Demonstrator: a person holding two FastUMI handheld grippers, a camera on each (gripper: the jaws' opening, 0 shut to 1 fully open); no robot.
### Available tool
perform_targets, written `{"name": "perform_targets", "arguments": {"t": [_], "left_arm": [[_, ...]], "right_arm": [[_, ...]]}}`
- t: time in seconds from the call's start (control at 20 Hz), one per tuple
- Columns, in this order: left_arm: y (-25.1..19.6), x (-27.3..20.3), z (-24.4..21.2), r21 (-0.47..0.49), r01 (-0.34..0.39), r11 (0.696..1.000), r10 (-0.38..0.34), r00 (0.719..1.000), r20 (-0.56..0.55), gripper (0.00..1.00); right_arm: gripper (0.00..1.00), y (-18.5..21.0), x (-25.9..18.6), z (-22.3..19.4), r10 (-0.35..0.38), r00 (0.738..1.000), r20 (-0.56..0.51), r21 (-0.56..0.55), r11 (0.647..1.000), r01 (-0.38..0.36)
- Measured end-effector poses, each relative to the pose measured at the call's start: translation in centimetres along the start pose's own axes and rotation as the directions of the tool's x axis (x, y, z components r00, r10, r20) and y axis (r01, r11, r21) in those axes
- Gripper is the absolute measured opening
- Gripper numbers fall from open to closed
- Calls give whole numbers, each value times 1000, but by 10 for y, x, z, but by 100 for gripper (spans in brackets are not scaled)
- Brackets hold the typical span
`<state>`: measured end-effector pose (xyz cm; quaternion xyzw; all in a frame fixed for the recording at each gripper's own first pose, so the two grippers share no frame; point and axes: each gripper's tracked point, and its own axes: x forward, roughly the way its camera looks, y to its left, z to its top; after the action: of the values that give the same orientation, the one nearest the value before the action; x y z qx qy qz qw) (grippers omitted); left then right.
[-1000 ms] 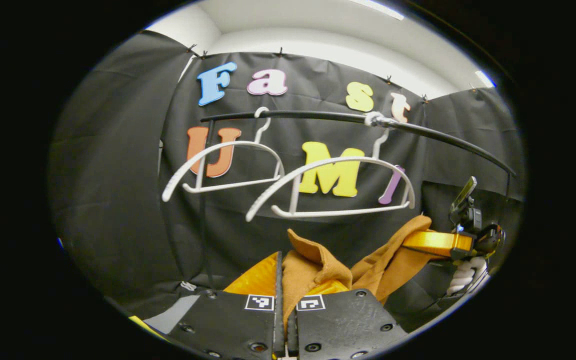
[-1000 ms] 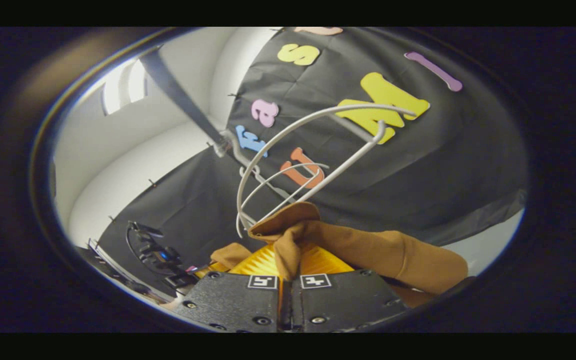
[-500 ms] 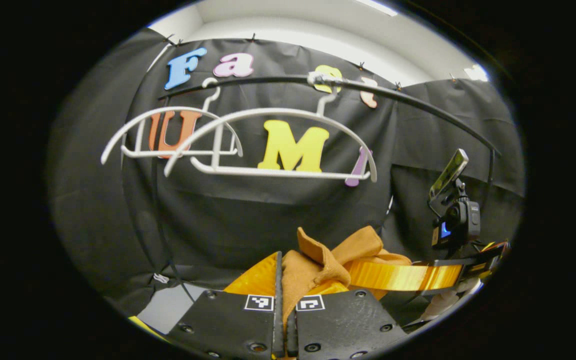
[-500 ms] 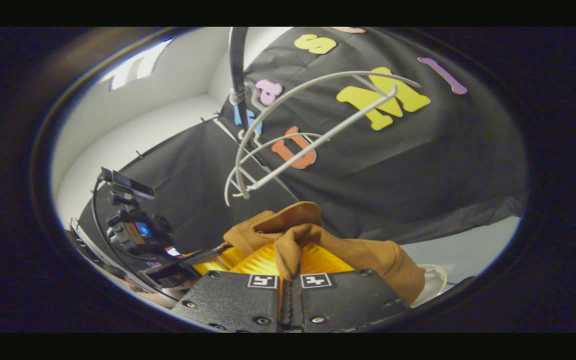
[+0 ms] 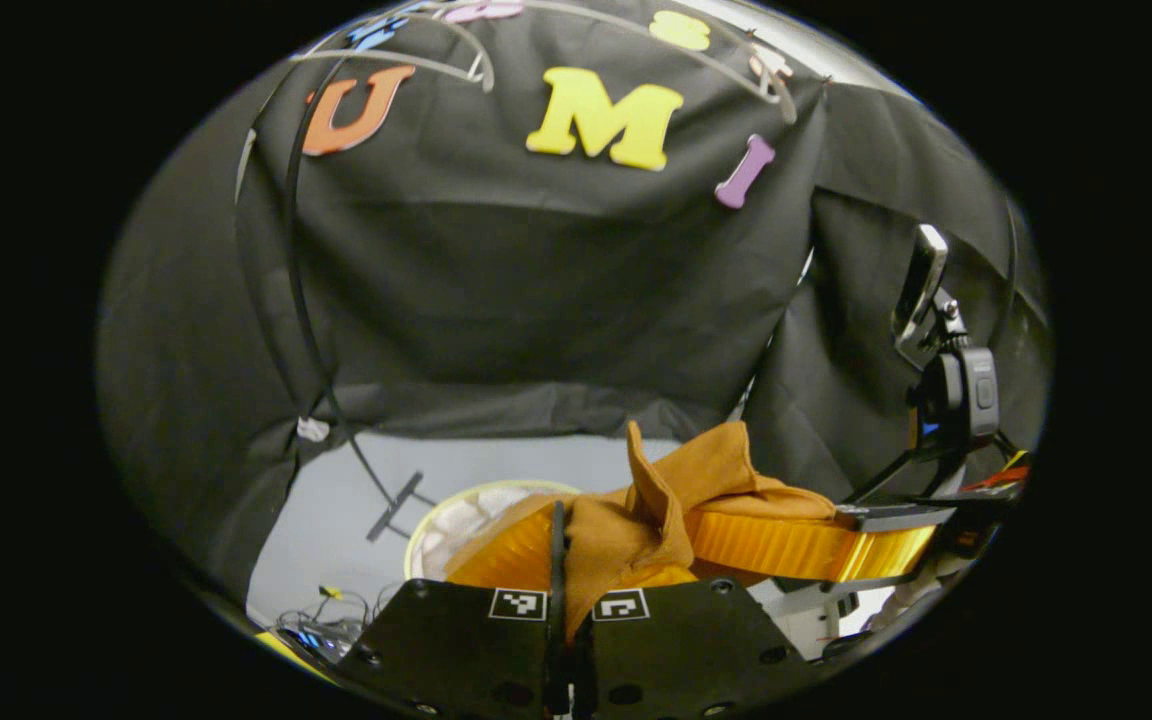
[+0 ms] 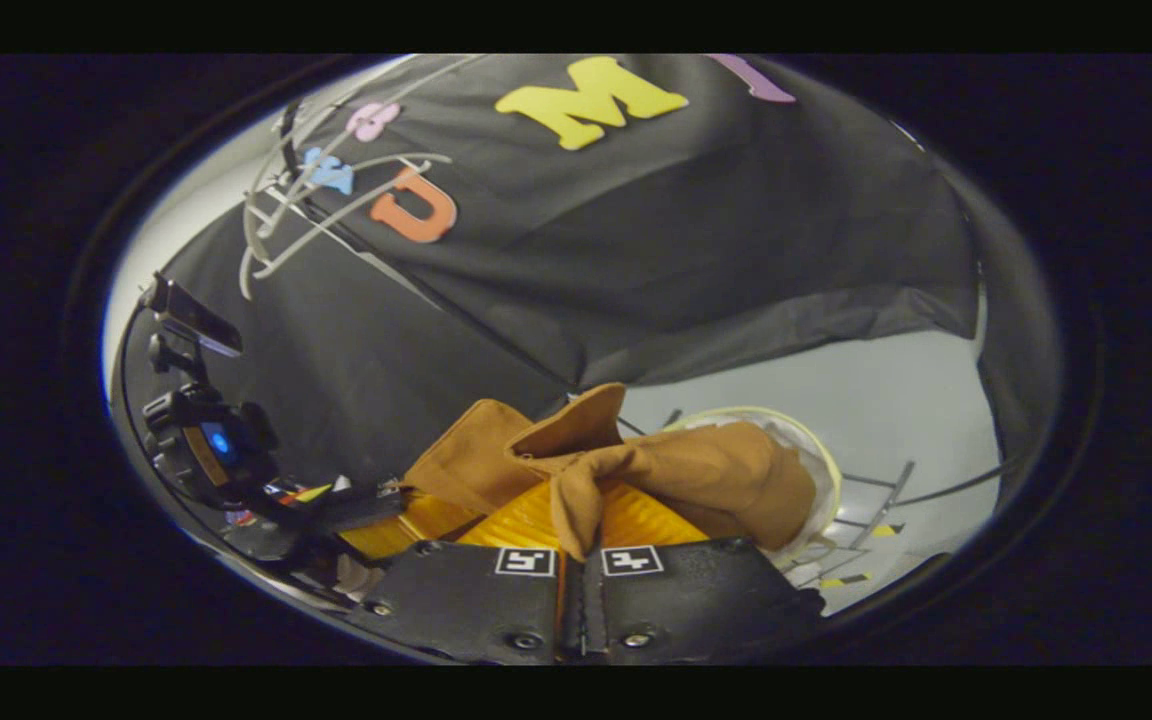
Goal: Grasp the clothes on the hanger with both hands and then place them into the laundry hamper below.
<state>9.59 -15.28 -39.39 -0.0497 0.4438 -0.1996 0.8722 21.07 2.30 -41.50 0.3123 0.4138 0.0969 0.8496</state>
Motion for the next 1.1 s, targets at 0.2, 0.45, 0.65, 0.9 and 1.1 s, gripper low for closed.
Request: {"name": "perform_targets", "arguments": {"t": [0.2,0.45,0.65,0.9,1.1], "left_arm": [[-6,7,-58,3,-29,1000,29,986,-163,8],[-10,12,-61,34,-56,998,62,978,-201,8],[6,9,-63,37,-100,994,106,974,-199,9],[5,5,-62,59,-95,994,105,972,-212,5],[12,3,-52,65,-121,991,131,975,-182,63]], "right_arm": [[4,-30,21,-63,-80,990,-116,26,996,84],[4,-42,17,-62,-130,983,-130,-37,991,126],[5,-44,12,-54,-168,979,-114,-59,985,162],[4,-40,10,-54,-158,980,-120,-36,987,155],[63,-41,15,-45,-163,983,-89,-31,986,161]]}}
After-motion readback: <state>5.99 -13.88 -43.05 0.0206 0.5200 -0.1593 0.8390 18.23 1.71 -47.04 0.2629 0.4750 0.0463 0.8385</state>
